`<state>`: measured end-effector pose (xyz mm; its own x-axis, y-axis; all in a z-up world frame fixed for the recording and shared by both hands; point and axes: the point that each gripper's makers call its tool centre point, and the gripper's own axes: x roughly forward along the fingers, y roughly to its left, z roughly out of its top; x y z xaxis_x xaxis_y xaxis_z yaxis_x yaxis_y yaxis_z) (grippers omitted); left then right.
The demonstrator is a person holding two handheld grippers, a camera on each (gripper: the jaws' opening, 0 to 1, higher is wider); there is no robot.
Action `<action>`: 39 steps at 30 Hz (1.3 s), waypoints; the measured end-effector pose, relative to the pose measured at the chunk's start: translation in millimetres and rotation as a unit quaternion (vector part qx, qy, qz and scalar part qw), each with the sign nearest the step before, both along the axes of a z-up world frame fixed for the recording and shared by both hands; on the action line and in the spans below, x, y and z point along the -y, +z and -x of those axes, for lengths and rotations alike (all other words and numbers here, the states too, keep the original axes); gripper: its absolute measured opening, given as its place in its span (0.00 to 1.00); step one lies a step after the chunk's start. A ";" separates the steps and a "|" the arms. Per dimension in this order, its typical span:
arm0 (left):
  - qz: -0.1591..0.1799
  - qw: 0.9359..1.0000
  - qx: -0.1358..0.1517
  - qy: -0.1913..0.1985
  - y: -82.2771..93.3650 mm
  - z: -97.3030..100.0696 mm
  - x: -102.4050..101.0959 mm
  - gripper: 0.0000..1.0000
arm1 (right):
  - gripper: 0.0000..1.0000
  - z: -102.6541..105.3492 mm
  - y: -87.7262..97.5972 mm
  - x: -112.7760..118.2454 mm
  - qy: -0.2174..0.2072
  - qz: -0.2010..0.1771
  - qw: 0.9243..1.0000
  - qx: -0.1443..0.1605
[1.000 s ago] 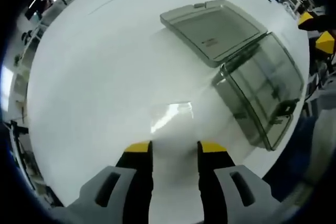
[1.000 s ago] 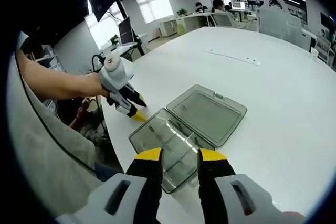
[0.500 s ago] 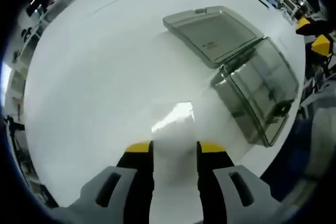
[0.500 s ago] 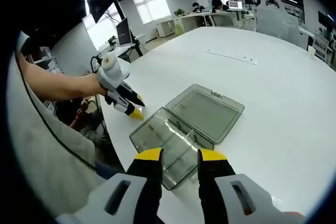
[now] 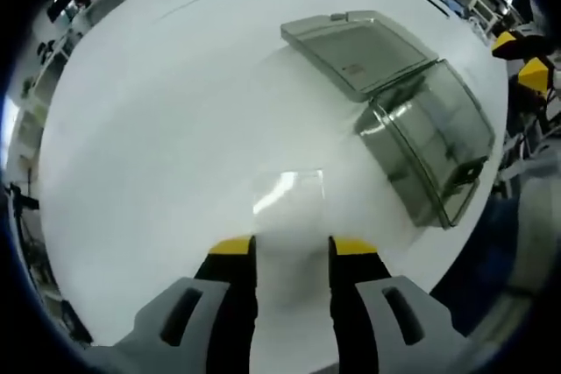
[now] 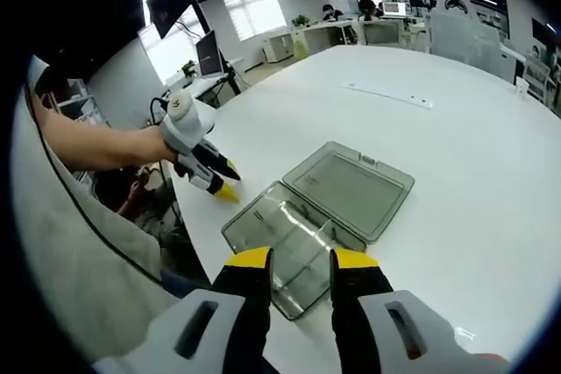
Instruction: Insert the divider into the dual guide fixture by aligning both edges with the guide slots and pushing it downward to the bottom, including one-sided entry, uneven engagement, binding, and posture correction.
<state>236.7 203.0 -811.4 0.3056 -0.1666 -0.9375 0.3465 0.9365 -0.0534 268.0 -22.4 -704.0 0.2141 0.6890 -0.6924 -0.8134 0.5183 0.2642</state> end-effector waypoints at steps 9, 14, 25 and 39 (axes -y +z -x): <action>0.042 0.999 0.017 0.019 13.6 1.4 6.7 0.28 | 0.22 0.3 3.3 0.5 -0.008 -0.010 1.000 -0.006; 0.066 0.997 0.025 0.028 21.4 0.5 13.2 0.28 | 0.22 0.2 6.9 1.2 -0.014 -0.019 1.000 -0.011; 0.121 0.990 0.058 0.031 55.8 -9.0 36.9 0.28 | 0.22 -1.6 10.8 5.4 -0.030 -0.039 0.999 -0.022; 0.164 0.981 0.102 0.016 103.3 -28.0 60.6 0.28 | 0.24 -6.3 19.1 6.5 -0.041 -0.066 0.997 -0.029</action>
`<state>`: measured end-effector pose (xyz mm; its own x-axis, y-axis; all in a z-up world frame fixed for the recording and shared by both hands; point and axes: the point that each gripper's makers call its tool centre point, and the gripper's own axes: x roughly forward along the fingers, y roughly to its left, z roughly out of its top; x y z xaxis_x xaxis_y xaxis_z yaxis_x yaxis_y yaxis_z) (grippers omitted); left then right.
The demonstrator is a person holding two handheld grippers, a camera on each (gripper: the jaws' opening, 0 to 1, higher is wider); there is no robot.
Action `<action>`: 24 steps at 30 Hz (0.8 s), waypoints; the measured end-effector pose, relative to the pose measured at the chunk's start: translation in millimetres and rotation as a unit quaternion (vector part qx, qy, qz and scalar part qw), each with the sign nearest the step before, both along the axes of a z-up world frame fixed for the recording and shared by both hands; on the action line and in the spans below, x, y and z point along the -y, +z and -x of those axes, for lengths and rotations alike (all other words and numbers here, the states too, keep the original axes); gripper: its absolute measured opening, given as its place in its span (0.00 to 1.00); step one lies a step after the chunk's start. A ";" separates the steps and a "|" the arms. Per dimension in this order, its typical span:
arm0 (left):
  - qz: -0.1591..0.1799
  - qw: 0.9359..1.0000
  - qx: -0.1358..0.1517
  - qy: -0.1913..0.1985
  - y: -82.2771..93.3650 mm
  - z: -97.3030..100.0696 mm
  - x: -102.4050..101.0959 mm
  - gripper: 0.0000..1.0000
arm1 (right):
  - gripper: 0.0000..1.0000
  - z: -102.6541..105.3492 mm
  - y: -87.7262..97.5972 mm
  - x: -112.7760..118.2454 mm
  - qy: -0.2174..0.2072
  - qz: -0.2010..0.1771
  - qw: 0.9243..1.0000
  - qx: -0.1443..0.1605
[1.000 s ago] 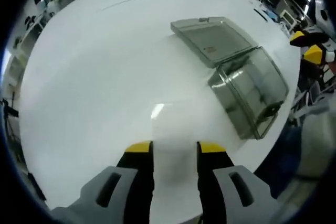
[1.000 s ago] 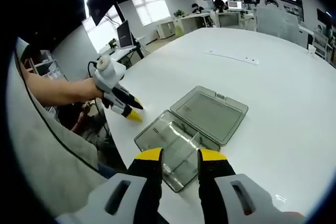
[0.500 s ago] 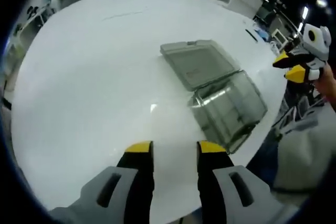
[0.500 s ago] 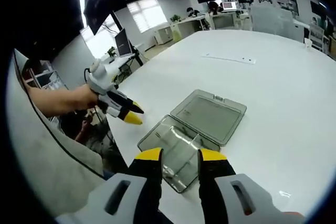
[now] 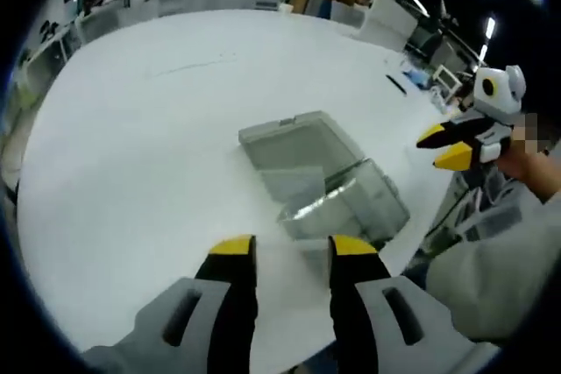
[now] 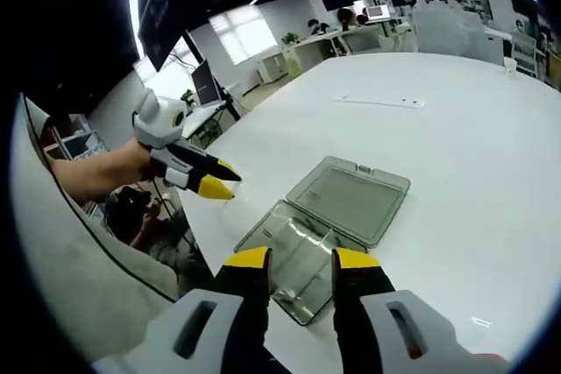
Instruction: Insert the divider into the dual guide fixture by aligning both edges with the guide slots and pushing it downward to the bottom, including one-sided entry, uneven engagement, binding, and posture correction.
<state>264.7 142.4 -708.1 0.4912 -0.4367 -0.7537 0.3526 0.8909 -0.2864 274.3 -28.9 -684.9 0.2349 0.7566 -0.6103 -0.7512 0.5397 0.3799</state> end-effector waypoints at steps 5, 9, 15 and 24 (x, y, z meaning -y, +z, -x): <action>0.023 1.000 0.016 -0.004 17.0 -4.6 10.2 0.28 | 0.25 -4.2 8.0 0.9 -0.006 -0.018 1.000 -0.001; 0.039 0.999 0.028 -0.013 29.7 -7.4 20.5 0.28 | 0.26 -6.5 17.1 0.5 -0.007 -0.036 0.999 -0.001; 0.073 0.996 0.041 -0.019 48.1 -10.0 35.4 0.28 | 0.28 -9.4 32.2 -2.2 -0.005 -0.067 0.998 -0.003; 0.088 0.993 0.061 -0.046 68.1 -8.6 55.3 0.28 | 0.29 -9.7 52.9 -9.1 -0.001 -0.113 0.994 -0.005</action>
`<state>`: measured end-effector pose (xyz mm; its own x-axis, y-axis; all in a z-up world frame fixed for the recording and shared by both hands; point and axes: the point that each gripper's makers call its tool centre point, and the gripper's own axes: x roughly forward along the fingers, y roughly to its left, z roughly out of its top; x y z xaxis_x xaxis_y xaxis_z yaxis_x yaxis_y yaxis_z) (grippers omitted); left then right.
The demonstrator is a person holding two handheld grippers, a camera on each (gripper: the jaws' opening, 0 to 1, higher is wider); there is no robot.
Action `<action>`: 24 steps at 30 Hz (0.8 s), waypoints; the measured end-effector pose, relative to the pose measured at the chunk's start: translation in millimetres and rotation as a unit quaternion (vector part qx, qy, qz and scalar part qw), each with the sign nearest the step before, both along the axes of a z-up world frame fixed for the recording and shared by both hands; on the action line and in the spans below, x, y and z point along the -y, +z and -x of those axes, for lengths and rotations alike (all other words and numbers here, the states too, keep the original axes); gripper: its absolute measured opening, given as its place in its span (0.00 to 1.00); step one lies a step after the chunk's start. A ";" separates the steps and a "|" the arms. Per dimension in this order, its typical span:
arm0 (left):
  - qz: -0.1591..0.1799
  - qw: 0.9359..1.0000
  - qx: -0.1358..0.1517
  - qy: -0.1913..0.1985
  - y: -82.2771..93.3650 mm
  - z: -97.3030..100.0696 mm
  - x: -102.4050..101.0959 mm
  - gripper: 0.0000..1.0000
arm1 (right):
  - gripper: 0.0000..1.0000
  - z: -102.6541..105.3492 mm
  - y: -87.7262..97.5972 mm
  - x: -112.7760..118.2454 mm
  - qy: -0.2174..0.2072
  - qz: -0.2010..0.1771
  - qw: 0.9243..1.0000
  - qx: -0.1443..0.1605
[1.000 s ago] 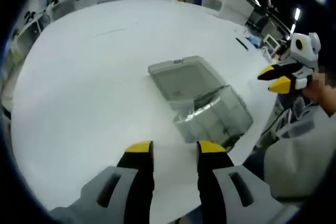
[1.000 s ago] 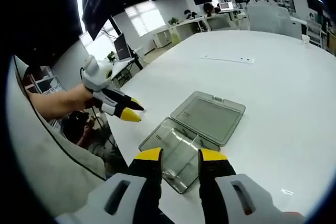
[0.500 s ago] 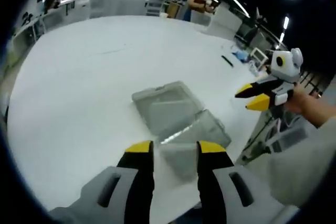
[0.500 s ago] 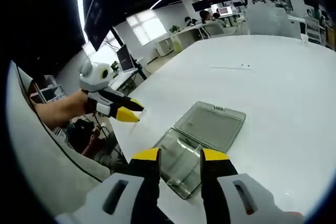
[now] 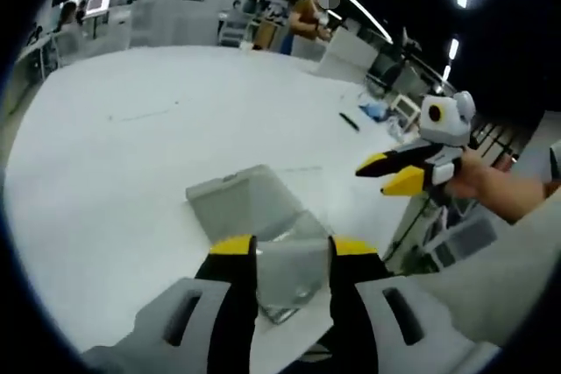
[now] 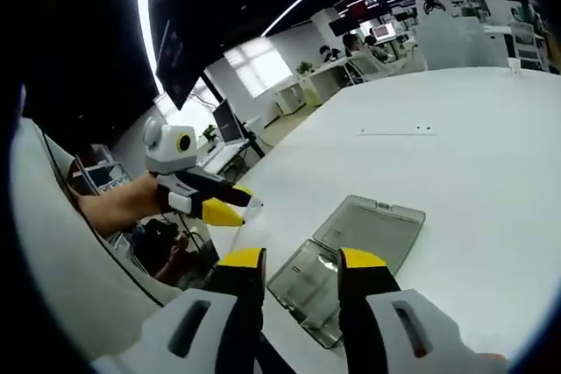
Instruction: Insert the divider into the dual guide fixture by aligning both edges with the guide slots and pushing it downward to the bottom, including one-sided entry, uneven engagement, binding, and posture correction.
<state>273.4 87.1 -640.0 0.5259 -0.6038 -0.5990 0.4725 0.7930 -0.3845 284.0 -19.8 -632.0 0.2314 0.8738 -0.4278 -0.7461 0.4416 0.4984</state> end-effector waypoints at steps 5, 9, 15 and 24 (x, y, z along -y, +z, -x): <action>0.011 1.000 0.007 -0.009 9.5 1.6 7.2 0.28 | 0.30 0.4 12.8 -4.9 0.003 -0.029 1.000 -0.004; 0.019 1.000 0.015 -0.015 18.3 2.2 12.6 0.28 | 0.31 -1.8 22.8 -6.8 0.004 -0.050 0.999 -0.006; 0.027 0.999 0.023 -0.024 26.9 3.5 19.1 0.28 | 0.32 -1.0 39.4 -11.8 0.011 -0.082 0.997 -0.010; 0.058 0.997 0.027 -0.031 36.7 4.1 27.9 0.28 | 0.34 5.4 51.7 -18.5 0.028 -0.103 0.994 -0.013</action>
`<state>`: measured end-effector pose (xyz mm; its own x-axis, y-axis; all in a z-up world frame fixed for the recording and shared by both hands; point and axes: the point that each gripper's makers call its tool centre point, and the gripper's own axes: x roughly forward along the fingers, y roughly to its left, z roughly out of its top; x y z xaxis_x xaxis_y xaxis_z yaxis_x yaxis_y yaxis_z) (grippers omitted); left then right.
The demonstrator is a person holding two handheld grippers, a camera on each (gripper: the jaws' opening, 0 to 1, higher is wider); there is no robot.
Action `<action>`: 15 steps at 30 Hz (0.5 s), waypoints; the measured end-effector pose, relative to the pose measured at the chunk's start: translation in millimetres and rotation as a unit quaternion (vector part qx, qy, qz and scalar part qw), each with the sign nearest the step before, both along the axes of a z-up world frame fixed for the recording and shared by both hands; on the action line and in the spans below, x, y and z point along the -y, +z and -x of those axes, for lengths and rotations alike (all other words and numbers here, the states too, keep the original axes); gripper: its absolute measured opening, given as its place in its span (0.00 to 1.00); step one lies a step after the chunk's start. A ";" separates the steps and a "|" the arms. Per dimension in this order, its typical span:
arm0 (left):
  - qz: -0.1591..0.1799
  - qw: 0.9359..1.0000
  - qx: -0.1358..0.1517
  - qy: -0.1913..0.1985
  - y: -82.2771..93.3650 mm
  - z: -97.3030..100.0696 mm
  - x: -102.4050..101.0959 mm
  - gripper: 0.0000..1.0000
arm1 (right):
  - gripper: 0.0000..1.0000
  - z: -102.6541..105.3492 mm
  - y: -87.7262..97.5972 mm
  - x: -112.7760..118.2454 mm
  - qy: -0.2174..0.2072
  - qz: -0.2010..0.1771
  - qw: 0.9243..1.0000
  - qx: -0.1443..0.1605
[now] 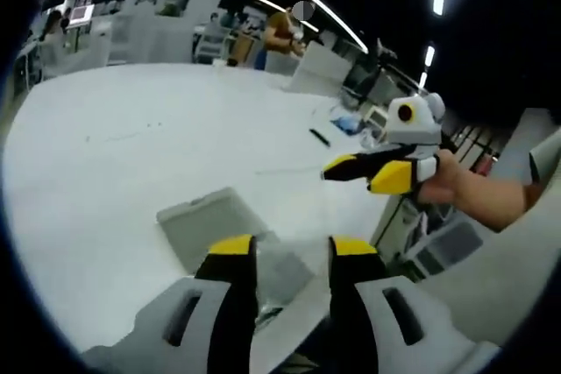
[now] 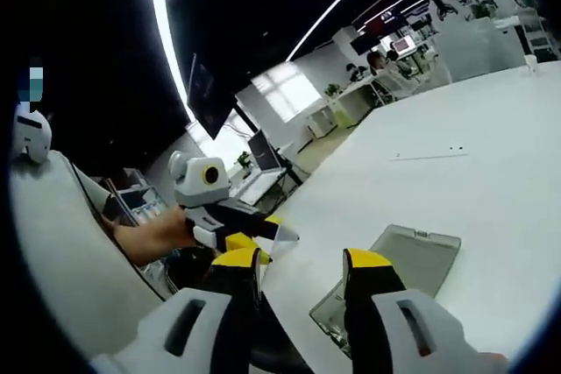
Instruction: Insert the divider into the dual guide fixture by aligning both edges with the guide slots and pushing it downward to the bottom, including one-sided entry, uneven engagement, binding, and posture correction.
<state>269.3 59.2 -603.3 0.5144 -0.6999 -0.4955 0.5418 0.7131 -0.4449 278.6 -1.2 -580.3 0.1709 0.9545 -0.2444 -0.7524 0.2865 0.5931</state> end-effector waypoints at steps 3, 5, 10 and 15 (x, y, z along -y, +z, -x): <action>0.009 1.000 0.001 -0.001 1.8 -0.3 1.6 0.28 | 0.34 2.0 0.2 -0.8 0.004 -0.001 1.000 -0.001; 0.013 1.000 0.003 -0.003 2.3 -0.1 2.8 0.28 | 0.35 2.5 -0.5 -0.4 0.004 -0.001 1.000 -0.003; 0.025 1.000 0.003 -0.006 1.5 0.6 5.7 0.28 | 0.35 3.6 -2.8 0.1 0.004 0.001 1.000 -0.006; 0.037 0.999 0.000 -0.011 -1.2 1.3 8.3 0.28 | 0.36 5.3 -5.0 -0.5 0.005 -0.005 1.000 -0.014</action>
